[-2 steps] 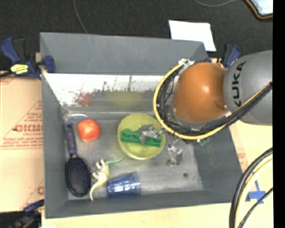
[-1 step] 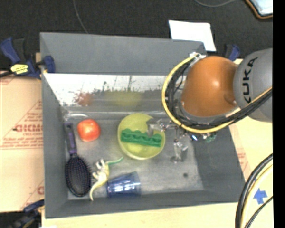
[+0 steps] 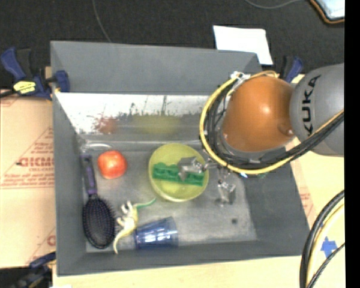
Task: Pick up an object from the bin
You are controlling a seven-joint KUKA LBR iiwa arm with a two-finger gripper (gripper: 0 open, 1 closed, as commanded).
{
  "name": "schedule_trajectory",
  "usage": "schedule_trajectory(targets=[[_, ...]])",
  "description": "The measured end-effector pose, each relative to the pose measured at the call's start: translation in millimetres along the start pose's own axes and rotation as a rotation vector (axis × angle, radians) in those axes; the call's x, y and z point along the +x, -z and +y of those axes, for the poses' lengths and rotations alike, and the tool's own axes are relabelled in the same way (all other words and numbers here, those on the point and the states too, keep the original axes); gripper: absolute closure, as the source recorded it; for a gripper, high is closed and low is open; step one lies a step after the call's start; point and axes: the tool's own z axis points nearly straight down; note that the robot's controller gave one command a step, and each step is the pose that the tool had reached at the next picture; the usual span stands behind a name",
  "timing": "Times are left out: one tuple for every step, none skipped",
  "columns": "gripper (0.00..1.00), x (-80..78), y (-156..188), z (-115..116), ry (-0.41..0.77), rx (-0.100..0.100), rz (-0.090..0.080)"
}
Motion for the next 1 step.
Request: schedule_trajectory(targets=[[1.0,-13.7,-21.7,21.8,-0.128,0.005,0.0]])
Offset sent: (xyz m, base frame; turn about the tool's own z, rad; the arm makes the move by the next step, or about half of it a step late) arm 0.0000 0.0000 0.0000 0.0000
